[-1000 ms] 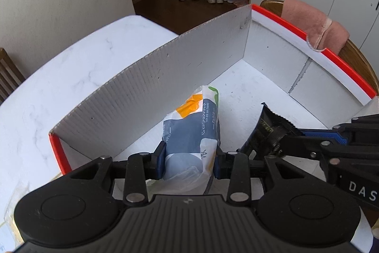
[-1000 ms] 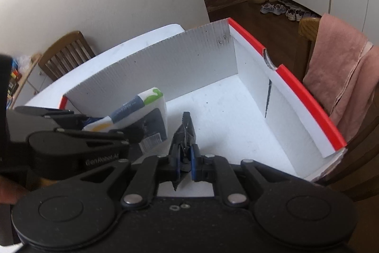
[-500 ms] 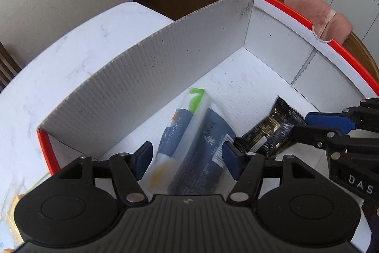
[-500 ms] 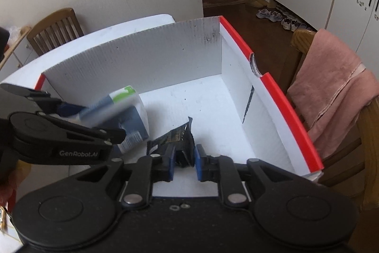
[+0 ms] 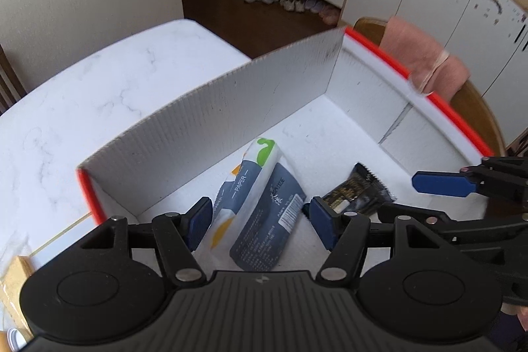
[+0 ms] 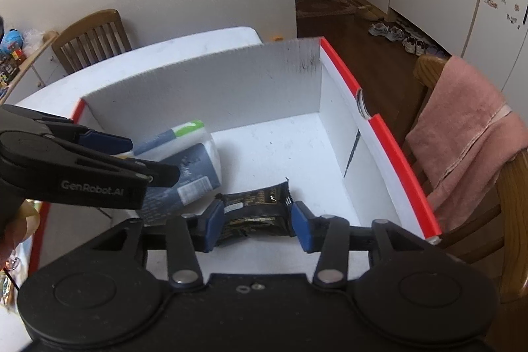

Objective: Organize objects
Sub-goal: 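Open the left tool to drop the bread bag while the right tool releases the packet, then withdraw both tools from the box back over the table items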

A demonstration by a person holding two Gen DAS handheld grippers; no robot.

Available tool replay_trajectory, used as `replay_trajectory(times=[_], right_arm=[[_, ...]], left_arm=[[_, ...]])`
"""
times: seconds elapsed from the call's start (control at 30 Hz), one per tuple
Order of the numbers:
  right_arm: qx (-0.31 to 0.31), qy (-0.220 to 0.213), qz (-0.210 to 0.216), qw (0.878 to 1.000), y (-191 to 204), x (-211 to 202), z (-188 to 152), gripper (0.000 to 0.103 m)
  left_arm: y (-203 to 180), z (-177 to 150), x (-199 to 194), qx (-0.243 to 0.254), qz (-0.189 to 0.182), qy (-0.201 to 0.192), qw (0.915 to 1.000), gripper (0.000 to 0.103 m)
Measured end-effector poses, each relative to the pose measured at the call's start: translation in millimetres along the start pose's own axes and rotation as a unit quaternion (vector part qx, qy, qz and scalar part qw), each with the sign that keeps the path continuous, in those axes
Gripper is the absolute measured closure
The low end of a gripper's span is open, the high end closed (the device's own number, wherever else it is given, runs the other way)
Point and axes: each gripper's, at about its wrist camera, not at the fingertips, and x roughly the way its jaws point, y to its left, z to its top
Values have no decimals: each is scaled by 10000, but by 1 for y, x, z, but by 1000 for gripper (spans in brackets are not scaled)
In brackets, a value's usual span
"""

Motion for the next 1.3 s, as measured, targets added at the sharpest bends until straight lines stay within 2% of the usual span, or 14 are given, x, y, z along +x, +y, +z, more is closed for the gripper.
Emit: replay_trajectory(times=[0.2,0.43,0.67,0.8,1.23,1.3], right_arm=[[-30,-244,154,9996,15,-24,3,56],[-164,-502,106,9985,41,-48,0,53],[-160,-704,104,9973,69,-71,-8,41],[-193,-813,115,9964,87,-82,-14,37],[-152,-1137,123,9933,152,-104,-34,3],[-186,-1163,150,9929,163,-107,-37,1]], left_arm=[[3,-5,-31,17,-134,-326,9994,39],[15,-16,-67,10,-312,-649,9974,39],[26,-36,-105,164,-385,-942,9947,39],[37,-52,-131,196,-408,-1118,9927,27],[91,-107,-188,80,-275,-1381,9900,18],[100,-118,-195,47,-251,-1419,9896,17]])
